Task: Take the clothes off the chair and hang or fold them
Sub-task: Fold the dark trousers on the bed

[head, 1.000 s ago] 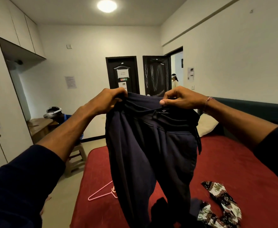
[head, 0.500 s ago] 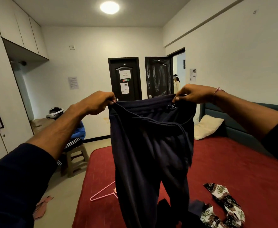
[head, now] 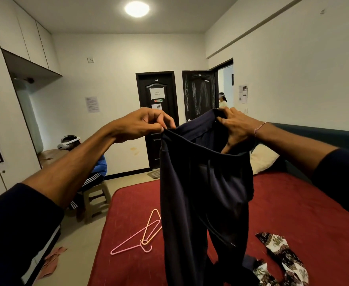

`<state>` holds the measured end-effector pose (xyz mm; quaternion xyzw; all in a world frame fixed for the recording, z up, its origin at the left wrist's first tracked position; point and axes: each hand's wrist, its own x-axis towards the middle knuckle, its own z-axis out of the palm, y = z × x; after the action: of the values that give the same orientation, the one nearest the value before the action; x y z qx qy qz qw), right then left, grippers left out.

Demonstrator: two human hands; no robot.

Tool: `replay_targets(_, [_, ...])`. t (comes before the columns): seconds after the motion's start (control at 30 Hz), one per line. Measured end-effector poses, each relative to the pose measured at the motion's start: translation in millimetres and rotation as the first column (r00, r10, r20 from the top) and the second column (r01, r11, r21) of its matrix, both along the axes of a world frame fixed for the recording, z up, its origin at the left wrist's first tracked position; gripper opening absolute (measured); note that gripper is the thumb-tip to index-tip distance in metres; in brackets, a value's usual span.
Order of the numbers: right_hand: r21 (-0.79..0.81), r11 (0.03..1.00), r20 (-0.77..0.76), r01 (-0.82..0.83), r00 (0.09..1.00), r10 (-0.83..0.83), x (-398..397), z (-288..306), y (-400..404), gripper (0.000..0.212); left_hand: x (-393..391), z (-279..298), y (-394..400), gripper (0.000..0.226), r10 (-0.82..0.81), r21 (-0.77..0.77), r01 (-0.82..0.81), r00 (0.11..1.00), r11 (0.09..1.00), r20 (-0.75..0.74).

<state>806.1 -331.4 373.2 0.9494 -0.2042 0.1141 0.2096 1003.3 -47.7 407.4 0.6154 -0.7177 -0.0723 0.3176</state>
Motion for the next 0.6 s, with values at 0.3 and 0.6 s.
replay_targets(0.3, [0.097,0.991,0.035,-0.094,0.995,0.091,8,-7,-3,0.153,-10,-1,-27,0.004,-0.048,0.043,0.034,0.912,0.999,0.408])
replay_targets(0.6, [0.611,0.711,0.338,-0.35,0.927,0.166,20,-56,59,0.079,11,-15,-69,0.013,0.423,-0.348,-0.257,0.692,0.902,0.585])
